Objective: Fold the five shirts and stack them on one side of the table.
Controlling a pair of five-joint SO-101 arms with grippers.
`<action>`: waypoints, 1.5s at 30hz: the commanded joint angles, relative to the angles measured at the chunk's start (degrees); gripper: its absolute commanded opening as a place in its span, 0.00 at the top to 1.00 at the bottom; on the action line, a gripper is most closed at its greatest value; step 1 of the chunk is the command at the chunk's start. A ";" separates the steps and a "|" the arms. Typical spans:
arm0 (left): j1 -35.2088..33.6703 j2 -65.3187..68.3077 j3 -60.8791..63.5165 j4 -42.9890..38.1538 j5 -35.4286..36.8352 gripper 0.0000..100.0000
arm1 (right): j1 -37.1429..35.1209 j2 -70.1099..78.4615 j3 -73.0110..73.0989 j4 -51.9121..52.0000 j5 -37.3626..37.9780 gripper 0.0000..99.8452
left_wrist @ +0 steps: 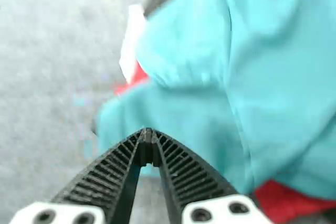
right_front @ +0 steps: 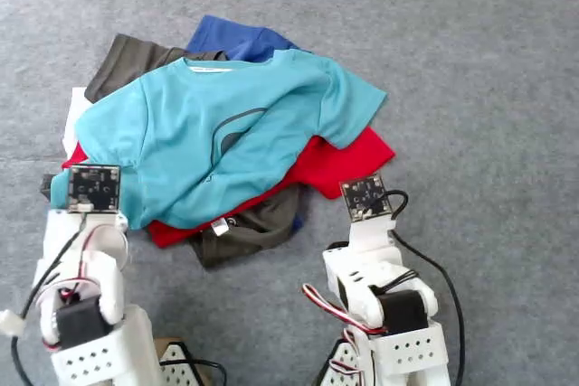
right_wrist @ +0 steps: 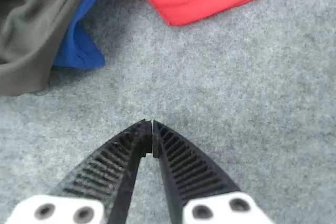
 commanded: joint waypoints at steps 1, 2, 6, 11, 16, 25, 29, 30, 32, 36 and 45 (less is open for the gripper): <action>1.10 7.47 -13.41 0.18 0.00 0.97 | -0.62 -4.62 -0.48 0.18 -0.18 0.98; 1.19 11.60 -16.31 0.97 0.09 0.97 | -0.62 -4.62 -0.48 0.18 -0.18 0.98; 3.38 34.11 -25.98 5.01 3.60 0.97 | -0.62 -4.62 -0.48 0.18 -0.18 0.98; 4.09 57.76 -41.54 10.73 9.41 0.97 | -0.62 -4.62 -0.48 0.18 -0.18 0.98; 4.09 72.35 -49.45 11.60 11.34 0.97 | -0.62 -4.62 -0.48 0.18 -0.18 0.98; 10.15 86.86 -65.54 17.67 15.47 0.83 | -0.62 -4.62 -0.48 0.18 -0.18 0.98; 10.15 93.45 -74.86 18.29 20.40 0.80 | -0.62 -4.62 -0.48 0.18 -0.18 0.98; 10.33 95.65 -76.97 18.29 21.10 0.80 | -0.62 -4.62 -0.48 0.18 -0.18 0.98; 10.59 100.13 -80.22 18.55 22.51 0.80 | -0.62 -4.62 -0.48 0.18 -0.18 0.98; 10.59 107.16 -84.97 20.40 26.11 0.83 | -0.62 -4.62 -0.48 0.18 -0.18 0.98; 12.09 119.47 -87.08 16.53 28.66 0.92 | -0.62 -4.62 -0.48 0.18 -0.18 0.98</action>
